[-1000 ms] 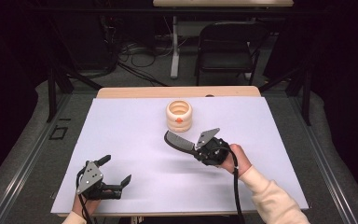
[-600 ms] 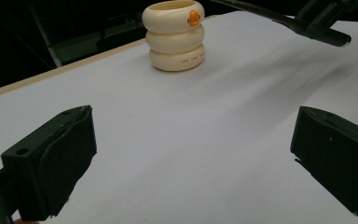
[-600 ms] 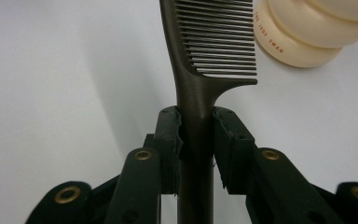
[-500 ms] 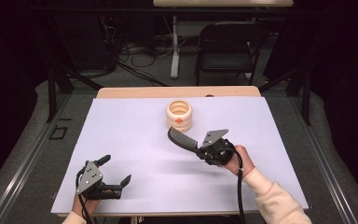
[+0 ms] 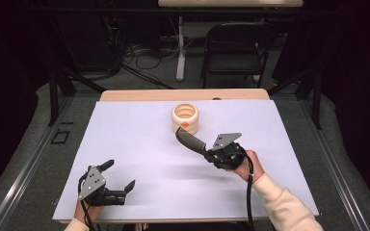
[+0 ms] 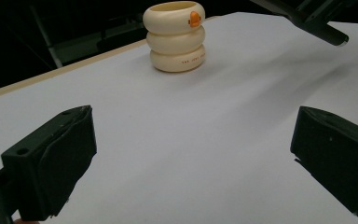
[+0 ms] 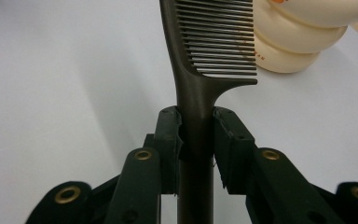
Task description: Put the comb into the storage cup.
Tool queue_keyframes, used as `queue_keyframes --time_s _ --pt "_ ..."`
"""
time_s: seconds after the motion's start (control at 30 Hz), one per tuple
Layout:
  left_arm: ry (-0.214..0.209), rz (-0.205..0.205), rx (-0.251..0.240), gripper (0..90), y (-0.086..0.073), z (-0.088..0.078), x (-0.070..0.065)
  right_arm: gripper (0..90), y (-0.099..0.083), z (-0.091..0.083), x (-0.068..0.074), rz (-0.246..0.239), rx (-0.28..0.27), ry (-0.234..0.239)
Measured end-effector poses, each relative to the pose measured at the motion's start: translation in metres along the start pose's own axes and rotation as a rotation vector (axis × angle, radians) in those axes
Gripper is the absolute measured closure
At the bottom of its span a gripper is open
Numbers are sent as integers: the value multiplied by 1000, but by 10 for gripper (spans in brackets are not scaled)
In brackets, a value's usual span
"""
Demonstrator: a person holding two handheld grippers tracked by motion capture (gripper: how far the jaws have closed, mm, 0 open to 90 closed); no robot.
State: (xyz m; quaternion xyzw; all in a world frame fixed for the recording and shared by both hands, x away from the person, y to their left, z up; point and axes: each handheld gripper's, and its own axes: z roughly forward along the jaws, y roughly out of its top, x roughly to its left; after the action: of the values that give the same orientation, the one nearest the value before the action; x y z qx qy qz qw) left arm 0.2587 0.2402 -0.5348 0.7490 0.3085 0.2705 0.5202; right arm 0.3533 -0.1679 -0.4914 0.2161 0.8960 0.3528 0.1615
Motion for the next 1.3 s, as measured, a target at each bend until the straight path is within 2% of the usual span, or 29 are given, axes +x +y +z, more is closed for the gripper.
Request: queue_keyframes --time_s 1.3 --pt "3 -1 -1 4 0 0 0 722 1 -7 -12 79 -121 -89"
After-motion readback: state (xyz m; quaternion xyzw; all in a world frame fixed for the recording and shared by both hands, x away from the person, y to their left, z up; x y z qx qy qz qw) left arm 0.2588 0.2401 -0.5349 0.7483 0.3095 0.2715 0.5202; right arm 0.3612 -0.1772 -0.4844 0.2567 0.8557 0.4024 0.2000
